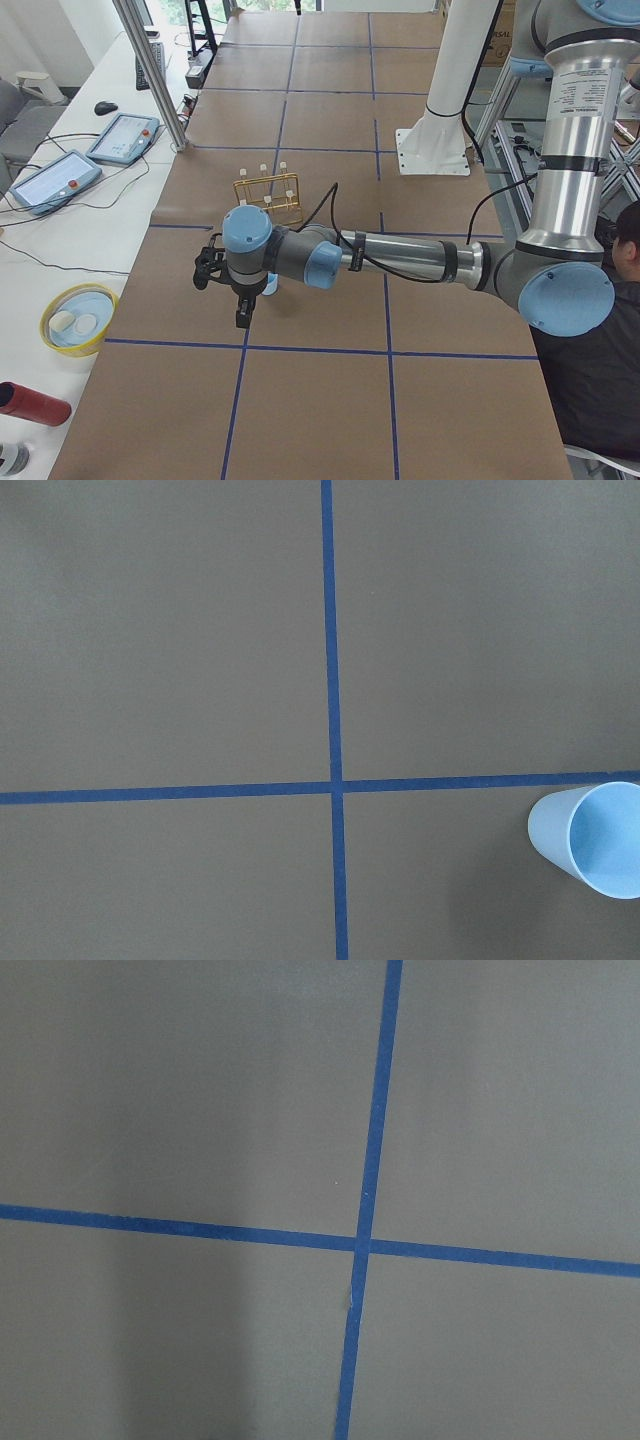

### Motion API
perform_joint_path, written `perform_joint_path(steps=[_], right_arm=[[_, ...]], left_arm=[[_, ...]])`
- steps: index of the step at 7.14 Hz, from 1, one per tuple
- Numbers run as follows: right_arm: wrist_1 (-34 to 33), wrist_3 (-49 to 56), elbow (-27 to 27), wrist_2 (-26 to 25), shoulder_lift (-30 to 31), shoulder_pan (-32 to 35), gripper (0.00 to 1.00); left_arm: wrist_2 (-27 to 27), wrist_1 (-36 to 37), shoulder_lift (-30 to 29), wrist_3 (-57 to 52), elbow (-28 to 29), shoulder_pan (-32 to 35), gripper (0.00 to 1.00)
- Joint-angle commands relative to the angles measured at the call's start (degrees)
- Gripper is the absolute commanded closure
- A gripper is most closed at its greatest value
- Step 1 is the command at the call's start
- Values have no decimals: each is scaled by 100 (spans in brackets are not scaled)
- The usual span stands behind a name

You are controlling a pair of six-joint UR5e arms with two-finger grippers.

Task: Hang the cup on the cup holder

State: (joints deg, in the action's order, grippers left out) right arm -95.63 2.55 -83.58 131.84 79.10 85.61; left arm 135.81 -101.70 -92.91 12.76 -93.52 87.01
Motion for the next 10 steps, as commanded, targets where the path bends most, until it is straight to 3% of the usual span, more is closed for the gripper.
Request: perform_joint_path(steps=[1,5,10], right_arm=[[0,0,0,0,0,0,0],[0,0,0,0,0,0,0],[0,-9,0,0,0,0,0]], left_arm=[[-369,-270,45,899,-524,-324,0],[-1615,-1621,63,3403,-930,-1430,0],[-4399,-3204,676,5717,-1212,-3249,0]])
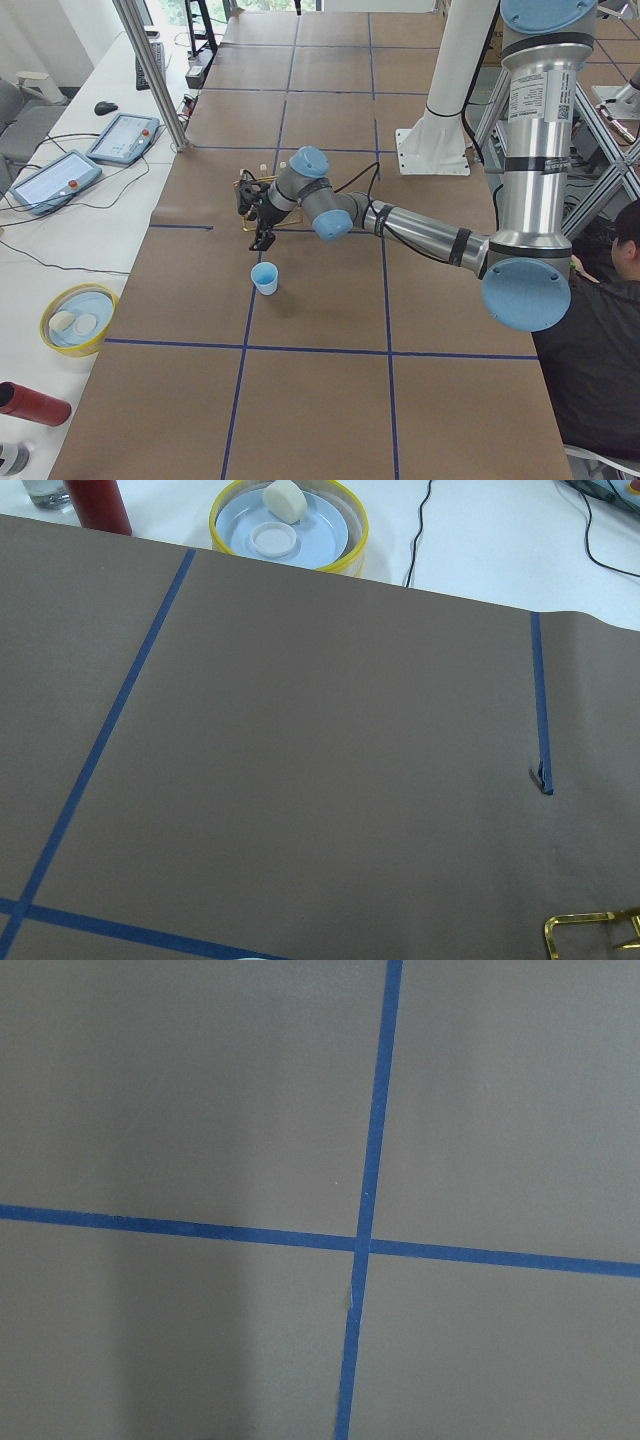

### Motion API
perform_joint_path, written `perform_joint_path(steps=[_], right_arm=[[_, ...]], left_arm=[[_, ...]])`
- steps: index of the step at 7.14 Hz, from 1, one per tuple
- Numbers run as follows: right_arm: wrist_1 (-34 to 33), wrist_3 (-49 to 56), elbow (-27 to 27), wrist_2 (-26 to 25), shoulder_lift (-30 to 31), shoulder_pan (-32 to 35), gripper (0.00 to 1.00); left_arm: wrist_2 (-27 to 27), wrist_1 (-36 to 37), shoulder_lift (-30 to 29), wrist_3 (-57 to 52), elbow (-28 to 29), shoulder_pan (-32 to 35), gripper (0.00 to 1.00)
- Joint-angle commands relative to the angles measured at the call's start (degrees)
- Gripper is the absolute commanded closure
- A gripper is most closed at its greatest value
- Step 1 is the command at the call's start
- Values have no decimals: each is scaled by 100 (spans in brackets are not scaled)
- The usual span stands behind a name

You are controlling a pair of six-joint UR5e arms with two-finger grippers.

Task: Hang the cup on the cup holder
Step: 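Move the left gripper down to the light blue cup's rim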

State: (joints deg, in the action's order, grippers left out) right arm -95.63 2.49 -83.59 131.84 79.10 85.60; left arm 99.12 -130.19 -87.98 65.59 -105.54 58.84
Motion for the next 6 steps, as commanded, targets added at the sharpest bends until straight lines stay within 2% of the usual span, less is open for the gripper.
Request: perform_joint_path(steps=[1,3,4,6], right_arm=[[0,5,0,0,0,1,0],[0,-3,0,0,0,1,0],[0,5,0,0,0,1,0],[0,5,0,0,0,0,0]], left_arm=[[-1380,-593,385,707,-11,-774,0],[-2540,-919,719,999,7,-1451,0],[-3129,-999,799,722,15,-1811,0],[-3721,-1105,940,639,120,-2077,0]])
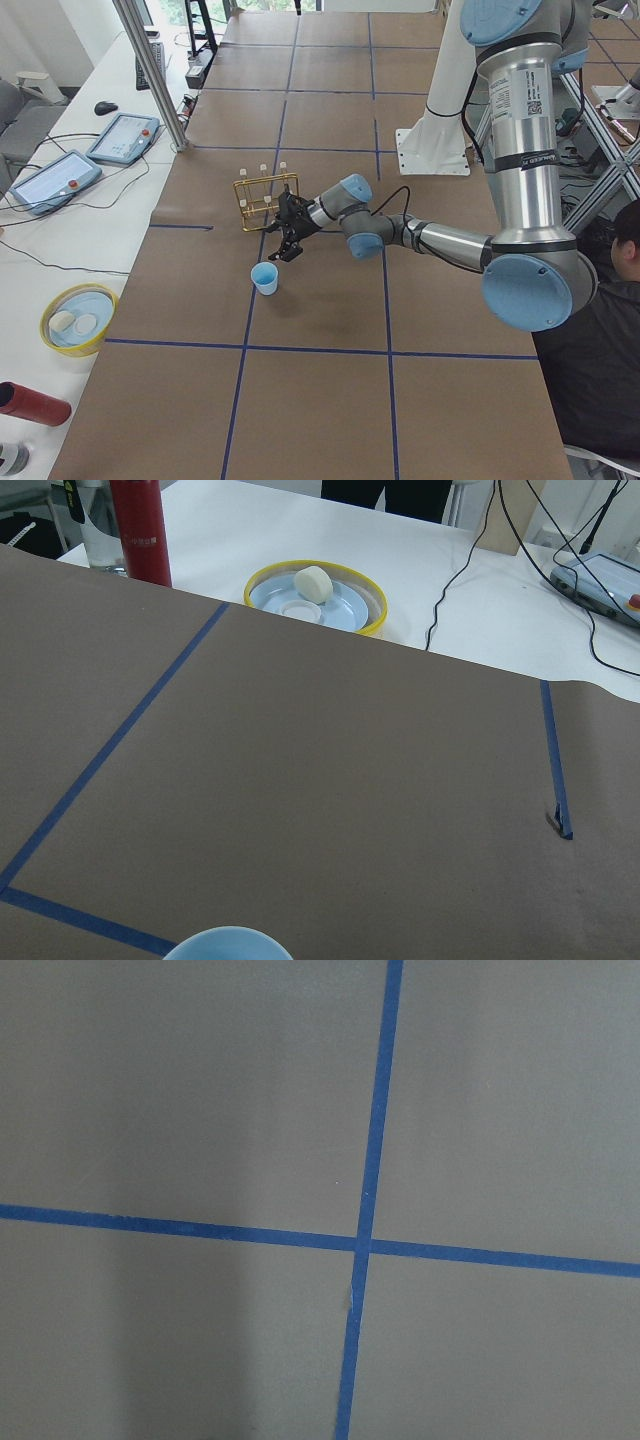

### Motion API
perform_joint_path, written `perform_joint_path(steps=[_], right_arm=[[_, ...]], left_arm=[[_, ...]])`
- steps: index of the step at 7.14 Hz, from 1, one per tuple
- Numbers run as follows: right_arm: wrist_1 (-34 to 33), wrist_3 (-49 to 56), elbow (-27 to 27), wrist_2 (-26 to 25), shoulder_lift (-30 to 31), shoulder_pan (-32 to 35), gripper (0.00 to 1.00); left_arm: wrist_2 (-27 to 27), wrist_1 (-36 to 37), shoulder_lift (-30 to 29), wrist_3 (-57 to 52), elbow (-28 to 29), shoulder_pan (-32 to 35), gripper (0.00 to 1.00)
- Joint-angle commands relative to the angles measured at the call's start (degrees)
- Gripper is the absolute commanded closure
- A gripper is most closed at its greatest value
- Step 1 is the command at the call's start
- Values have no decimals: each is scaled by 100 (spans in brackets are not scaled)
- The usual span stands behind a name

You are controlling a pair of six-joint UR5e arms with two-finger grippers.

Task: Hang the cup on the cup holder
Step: 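Move the left gripper down to the light blue cup's rim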

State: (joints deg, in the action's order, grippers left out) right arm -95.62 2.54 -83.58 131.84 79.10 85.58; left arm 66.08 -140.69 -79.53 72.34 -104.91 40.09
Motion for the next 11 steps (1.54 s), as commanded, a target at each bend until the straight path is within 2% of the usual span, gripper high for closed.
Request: perform_joint_path(steps=[1,4,7,11], right_arm=[[0,1,0,0,0,3,0],[0,1,0,0,0,3,0],[0,1,0,0,0,-6,0],[0,1,0,0,0,3,0]], left_arm=[[-760,-160,174,355,189,-499,0],[-1332,-641,140,544,732,-843,0],[-1422,-1125,-9,562,1312,-888,0],[-1588,-1206,-150,526,1814,-985,0]])
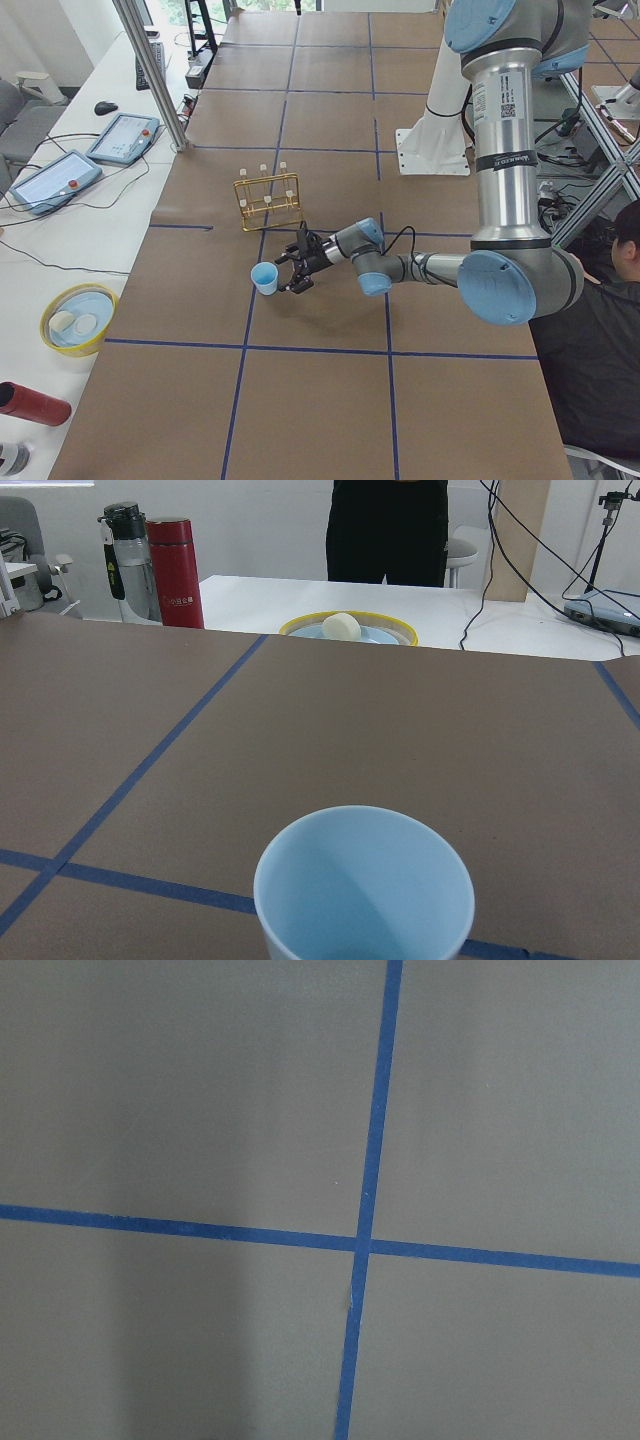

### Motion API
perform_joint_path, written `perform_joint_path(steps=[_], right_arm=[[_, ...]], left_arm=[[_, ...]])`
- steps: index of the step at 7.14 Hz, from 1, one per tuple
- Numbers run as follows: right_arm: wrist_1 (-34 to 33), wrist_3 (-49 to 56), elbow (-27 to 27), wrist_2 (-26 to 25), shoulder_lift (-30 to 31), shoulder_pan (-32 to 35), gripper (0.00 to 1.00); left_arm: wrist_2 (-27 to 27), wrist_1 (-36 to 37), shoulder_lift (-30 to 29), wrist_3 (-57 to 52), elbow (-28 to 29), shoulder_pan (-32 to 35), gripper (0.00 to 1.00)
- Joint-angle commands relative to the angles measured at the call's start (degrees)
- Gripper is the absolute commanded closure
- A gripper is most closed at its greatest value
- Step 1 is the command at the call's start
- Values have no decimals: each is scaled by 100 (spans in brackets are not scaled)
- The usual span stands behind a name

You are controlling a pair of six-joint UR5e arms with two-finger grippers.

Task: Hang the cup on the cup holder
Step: 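Close the left gripper on the light blue cup's rim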

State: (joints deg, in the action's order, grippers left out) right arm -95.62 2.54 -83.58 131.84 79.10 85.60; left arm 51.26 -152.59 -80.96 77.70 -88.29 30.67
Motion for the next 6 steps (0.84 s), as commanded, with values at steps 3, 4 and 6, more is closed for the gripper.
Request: perform_joint_path(steps=[3,4,6], right_arm=[[0,1,0,0,0,0,0],[0,1,0,0,0,0,0],[0,-8,0,0,0,0,0]], left_arm=[[-81,-61,-174,-167,225,-53,0],[-55,-69,-227,-167,225,-18,0],[137,-140,-375,-176,373,183,0]])
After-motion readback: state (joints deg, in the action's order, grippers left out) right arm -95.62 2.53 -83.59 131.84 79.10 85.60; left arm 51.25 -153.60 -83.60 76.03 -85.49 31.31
